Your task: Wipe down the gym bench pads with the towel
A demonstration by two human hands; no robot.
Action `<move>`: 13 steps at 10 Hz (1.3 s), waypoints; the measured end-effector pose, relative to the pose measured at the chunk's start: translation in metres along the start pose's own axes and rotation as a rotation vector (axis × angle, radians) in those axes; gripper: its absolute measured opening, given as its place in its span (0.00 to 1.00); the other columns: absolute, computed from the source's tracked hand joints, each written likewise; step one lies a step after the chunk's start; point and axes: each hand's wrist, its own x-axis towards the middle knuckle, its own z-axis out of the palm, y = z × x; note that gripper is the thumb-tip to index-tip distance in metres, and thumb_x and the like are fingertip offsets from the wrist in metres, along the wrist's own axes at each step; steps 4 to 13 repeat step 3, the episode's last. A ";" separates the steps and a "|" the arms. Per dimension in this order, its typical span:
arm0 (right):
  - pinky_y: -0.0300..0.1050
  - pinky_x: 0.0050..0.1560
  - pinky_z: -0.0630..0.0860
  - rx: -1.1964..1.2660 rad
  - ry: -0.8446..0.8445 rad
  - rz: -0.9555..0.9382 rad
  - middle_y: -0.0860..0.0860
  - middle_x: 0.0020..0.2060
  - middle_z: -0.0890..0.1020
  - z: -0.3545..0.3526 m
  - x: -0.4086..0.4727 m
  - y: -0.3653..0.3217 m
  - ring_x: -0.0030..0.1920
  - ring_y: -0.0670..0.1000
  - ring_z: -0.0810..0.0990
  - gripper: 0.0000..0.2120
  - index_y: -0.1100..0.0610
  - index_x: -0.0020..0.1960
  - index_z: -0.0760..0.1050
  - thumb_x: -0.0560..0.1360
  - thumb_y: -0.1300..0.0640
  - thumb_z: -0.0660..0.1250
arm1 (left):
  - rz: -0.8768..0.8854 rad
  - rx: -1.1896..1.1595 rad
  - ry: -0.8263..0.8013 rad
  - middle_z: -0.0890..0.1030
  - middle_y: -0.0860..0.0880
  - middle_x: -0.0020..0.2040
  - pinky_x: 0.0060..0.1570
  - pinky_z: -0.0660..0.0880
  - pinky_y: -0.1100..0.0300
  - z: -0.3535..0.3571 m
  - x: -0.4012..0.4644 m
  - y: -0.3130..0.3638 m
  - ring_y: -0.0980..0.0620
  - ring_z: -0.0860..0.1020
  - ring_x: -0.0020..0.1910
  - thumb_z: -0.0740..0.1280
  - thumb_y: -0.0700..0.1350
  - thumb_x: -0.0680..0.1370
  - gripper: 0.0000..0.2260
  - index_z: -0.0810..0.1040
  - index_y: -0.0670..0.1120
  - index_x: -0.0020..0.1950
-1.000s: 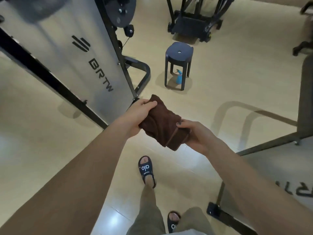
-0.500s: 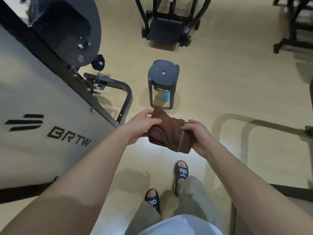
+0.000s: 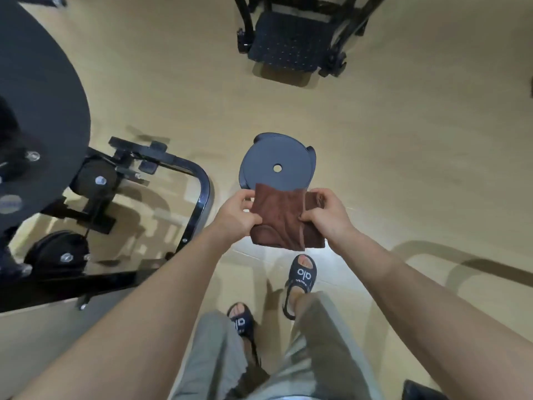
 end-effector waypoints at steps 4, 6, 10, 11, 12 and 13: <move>0.41 0.68 0.67 -0.246 0.045 -0.056 0.53 0.72 0.73 0.038 0.193 -0.011 0.73 0.55 0.72 0.35 0.57 0.81 0.61 0.77 0.64 0.71 | -0.025 0.147 -0.055 0.72 0.55 0.70 0.64 0.70 0.58 -0.013 0.190 0.013 0.50 0.74 0.68 0.66 0.39 0.81 0.33 0.58 0.54 0.83; 0.41 0.68 0.67 -0.246 0.045 -0.056 0.53 0.72 0.73 0.038 0.193 -0.011 0.73 0.55 0.72 0.35 0.57 0.81 0.61 0.77 0.64 0.71 | -0.025 0.147 -0.055 0.72 0.55 0.70 0.64 0.70 0.58 -0.013 0.190 0.013 0.50 0.74 0.68 0.66 0.39 0.81 0.33 0.58 0.54 0.83; 0.41 0.68 0.67 -0.246 0.045 -0.056 0.53 0.72 0.73 0.038 0.193 -0.011 0.73 0.55 0.72 0.35 0.57 0.81 0.61 0.77 0.64 0.71 | -0.025 0.147 -0.055 0.72 0.55 0.70 0.64 0.70 0.58 -0.013 0.190 0.013 0.50 0.74 0.68 0.66 0.39 0.81 0.33 0.58 0.54 0.83; 0.41 0.68 0.67 -0.246 0.045 -0.056 0.53 0.72 0.73 0.038 0.193 -0.011 0.73 0.55 0.72 0.35 0.57 0.81 0.61 0.77 0.64 0.71 | -0.025 0.147 -0.055 0.72 0.55 0.70 0.64 0.70 0.58 -0.013 0.190 0.013 0.50 0.74 0.68 0.66 0.39 0.81 0.33 0.58 0.54 0.83; 0.41 0.68 0.67 -0.246 0.045 -0.056 0.53 0.72 0.73 0.038 0.193 -0.011 0.73 0.55 0.72 0.35 0.57 0.81 0.61 0.77 0.64 0.71 | -0.025 0.147 -0.055 0.72 0.55 0.70 0.64 0.70 0.58 -0.013 0.190 0.013 0.50 0.74 0.68 0.66 0.39 0.81 0.33 0.58 0.54 0.83; 0.41 0.68 0.67 -0.246 0.045 -0.056 0.53 0.72 0.73 0.038 0.193 -0.011 0.73 0.55 0.72 0.35 0.57 0.81 0.61 0.77 0.64 0.71 | -0.025 0.147 -0.055 0.72 0.55 0.70 0.64 0.70 0.58 -0.013 0.190 0.013 0.50 0.74 0.68 0.66 0.39 0.81 0.33 0.58 0.54 0.83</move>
